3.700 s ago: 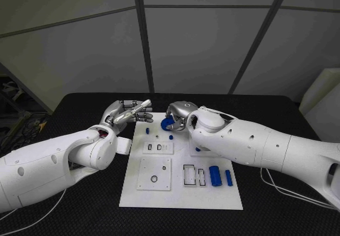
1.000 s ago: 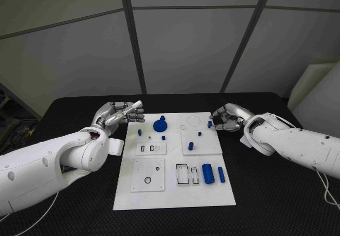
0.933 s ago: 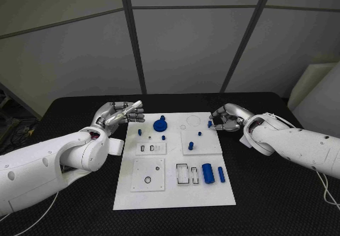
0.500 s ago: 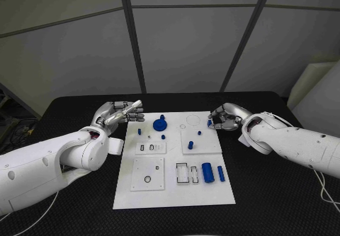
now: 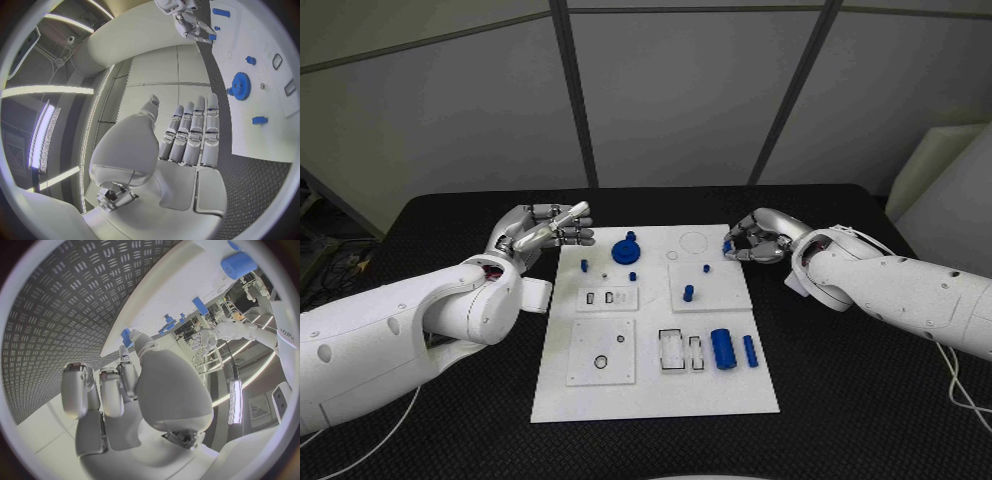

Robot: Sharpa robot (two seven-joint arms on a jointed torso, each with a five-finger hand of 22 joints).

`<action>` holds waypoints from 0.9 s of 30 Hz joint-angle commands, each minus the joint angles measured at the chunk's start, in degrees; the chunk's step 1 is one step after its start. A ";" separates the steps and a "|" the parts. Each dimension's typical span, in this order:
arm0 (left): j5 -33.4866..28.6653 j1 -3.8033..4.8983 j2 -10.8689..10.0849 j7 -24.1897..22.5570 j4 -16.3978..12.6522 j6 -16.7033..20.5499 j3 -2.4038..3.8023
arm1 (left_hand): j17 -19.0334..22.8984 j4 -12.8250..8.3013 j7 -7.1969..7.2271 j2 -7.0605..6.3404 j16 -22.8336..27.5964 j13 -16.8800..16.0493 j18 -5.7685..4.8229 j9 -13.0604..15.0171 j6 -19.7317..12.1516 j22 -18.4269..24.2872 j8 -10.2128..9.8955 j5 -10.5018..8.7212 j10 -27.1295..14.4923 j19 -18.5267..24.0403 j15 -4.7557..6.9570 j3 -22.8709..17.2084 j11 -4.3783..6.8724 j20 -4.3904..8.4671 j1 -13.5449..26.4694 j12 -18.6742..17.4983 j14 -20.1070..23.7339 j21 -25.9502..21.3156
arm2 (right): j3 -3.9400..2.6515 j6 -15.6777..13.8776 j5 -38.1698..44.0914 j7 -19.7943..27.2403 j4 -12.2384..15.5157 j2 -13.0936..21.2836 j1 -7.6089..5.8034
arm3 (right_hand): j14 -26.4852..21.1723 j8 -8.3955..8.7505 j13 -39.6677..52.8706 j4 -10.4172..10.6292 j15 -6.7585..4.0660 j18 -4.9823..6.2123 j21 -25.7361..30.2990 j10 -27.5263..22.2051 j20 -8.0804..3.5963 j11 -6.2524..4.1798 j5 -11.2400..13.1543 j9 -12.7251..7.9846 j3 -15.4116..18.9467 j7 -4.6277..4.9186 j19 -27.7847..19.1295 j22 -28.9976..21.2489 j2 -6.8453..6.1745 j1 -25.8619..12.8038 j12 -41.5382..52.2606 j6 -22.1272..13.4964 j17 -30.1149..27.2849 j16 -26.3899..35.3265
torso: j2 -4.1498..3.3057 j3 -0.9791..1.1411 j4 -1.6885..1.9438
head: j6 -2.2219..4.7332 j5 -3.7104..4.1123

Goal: Assemble the parts on the task board

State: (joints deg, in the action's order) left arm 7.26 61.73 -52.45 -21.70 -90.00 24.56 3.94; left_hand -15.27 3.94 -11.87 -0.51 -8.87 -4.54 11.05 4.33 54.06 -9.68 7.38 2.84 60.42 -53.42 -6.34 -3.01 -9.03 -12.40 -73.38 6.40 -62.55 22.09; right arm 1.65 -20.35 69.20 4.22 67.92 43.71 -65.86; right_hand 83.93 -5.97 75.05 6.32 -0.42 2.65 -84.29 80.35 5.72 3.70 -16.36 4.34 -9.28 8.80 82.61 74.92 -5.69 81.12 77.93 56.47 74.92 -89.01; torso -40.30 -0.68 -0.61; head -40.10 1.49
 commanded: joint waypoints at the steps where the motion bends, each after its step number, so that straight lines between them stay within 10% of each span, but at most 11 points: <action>1: 0.36 0.05 -0.02 -0.13 -0.04 -0.55 0.04 | -0.06 -0.02 0.01 0.70 0.29 0.04 -0.88 -0.10 0.29 0.06 -0.37 -0.09 0.32 0.21 -0.18 0.29 -0.02 -0.01 -0.08 -0.37 0.33 -0.38 | -0.02 0.96 0.22 -0.36 -0.02 -0.09 -0.08 | 5.60 -0.37 3.11 0.42 0.06 0.08 0.10 0.42 0.12 0.09 -0.16 0.08 -0.03 -0.04 0.14 2.27 0.59 -0.10 0.24 0.39 13.14 -0.08 | 0.01 -0.01 -0.02 | -0.12 -0.06; 27: 0.36 0.05 -0.06 0.05 -0.06 -0.58 0.04 | -0.09 -0.06 -0.04 0.79 0.47 0.06 -0.85 -0.11 0.28 0.12 -0.46 -0.09 0.29 0.31 -0.21 0.31 -0.06 -0.06 -0.11 -0.48 0.38 -0.49 | -0.02 0.80 0.23 -1.15 -0.48 -0.71 -0.08 | 5.66 -1.03 3.54 0.72 -0.07 -0.02 -0.16 0.83 0.07 -0.13 0.10 0.24 0.01 -0.37 0.48 2.81 1.24 -0.51 0.70 2.15 13.39 -0.19 | 0.05 0.07 0.01 | -0.52 0.09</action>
State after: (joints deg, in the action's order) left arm 7.26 61.73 -52.50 -21.62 -90.00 24.56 3.94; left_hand -15.25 3.94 -11.87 -0.28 -8.65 -4.54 11.05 4.28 54.06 -9.63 7.14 2.84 60.42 -53.42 -6.34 -3.01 -9.02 -12.41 -73.61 6.14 -62.56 21.85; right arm 1.65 -19.65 69.25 3.38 67.47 43.02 -65.86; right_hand 83.94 -6.92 75.05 6.69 -0.41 2.65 -84.29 80.78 5.72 3.68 -16.35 4.54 -9.27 8.45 82.61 74.91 -5.07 80.53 78.36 58.42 74.91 -89.01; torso -40.28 -0.62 -0.64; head -40.56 1.60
